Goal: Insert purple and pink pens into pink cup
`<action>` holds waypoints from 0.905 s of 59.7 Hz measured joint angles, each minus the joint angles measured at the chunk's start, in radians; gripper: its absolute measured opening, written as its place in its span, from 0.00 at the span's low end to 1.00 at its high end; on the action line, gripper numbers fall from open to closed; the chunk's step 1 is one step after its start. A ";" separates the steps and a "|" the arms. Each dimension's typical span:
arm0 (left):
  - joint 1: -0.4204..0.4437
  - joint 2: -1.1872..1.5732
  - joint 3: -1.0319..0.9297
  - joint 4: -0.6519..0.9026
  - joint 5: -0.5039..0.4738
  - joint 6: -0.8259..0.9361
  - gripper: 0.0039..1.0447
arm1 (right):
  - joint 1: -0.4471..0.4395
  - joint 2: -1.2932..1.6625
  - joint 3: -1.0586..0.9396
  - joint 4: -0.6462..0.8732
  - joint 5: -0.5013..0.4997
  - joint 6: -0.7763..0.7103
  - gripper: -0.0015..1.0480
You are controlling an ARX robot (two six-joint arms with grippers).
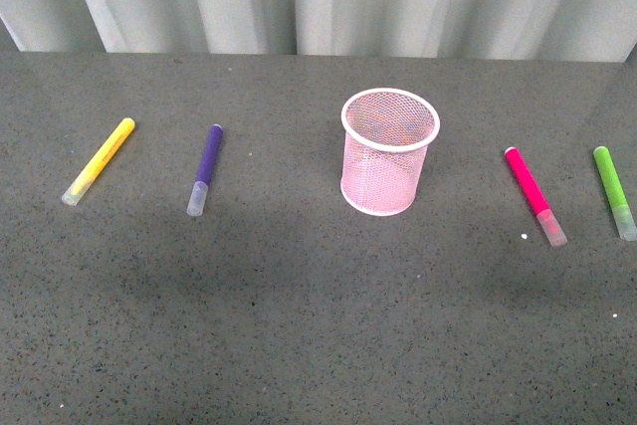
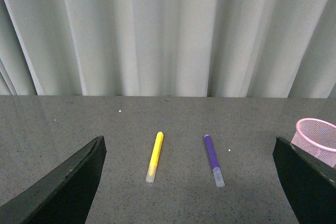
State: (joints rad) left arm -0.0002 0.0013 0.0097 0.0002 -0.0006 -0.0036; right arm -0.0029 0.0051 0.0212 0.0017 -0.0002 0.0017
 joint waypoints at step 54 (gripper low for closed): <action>0.000 0.000 0.000 0.000 0.000 0.000 0.94 | 0.000 0.000 0.000 0.000 0.000 0.000 0.93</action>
State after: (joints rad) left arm -0.0002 0.0013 0.0097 0.0002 -0.0006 -0.0036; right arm -0.0029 0.0051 0.0212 0.0017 -0.0006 0.0017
